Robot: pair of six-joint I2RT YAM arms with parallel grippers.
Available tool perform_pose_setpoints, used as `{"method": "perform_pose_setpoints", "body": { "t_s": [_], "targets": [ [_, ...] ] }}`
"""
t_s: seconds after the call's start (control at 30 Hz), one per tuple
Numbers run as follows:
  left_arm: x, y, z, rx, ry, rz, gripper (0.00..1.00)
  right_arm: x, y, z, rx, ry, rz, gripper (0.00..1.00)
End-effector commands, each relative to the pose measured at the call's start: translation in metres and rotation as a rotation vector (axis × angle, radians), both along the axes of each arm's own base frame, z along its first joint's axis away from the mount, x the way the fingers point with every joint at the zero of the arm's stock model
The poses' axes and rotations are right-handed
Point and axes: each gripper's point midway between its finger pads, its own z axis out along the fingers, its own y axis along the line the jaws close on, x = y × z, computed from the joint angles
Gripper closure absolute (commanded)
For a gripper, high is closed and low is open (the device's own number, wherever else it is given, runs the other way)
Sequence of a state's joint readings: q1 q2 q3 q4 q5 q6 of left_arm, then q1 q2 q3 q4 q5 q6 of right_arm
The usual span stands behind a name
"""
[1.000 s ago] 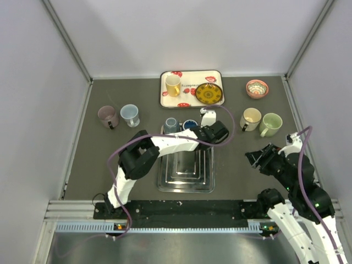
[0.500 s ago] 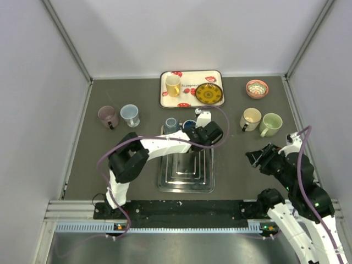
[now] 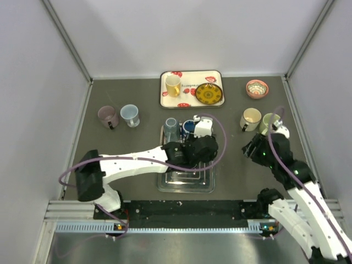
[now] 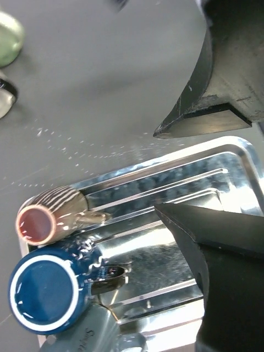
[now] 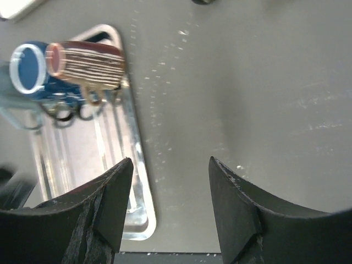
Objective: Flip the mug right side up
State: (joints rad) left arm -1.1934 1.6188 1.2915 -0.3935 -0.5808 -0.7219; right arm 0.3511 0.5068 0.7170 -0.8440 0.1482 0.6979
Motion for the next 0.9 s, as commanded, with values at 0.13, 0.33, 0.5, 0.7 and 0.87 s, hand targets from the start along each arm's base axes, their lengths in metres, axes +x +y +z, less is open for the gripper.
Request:
{"method": "perform_pose_setpoints", "body": {
  "t_s": [0.13, 0.33, 0.5, 0.7, 0.87],
  "targets": [
    [-0.047, 0.056, 0.021, -0.056, -0.068, -0.024, 0.32, 0.076, -0.02, -0.019, -0.264, 0.071, -0.132, 0.4],
    [-0.069, 0.107, 0.003, -0.173, -0.027, -0.003, 0.08, 0.128, -0.027, -0.016, -0.409, 0.119, -0.178, 0.41],
    [-0.078, 0.131, 0.005, -0.284, -0.065, -0.031, 0.07, 0.158, -0.023, -0.027, -0.453, 0.159, -0.182, 0.43],
    [-0.074, 0.153, 0.007, -0.32, -0.121, 0.015, 0.11, 0.176, -0.019, -0.039, -0.455, 0.199, -0.203, 0.45],
    [-0.072, 0.16, 0.007, -0.313, -0.137, 0.028, 0.12, 0.185, -0.023, -0.046, -0.472, 0.225, -0.224, 0.45]
  ]
}}
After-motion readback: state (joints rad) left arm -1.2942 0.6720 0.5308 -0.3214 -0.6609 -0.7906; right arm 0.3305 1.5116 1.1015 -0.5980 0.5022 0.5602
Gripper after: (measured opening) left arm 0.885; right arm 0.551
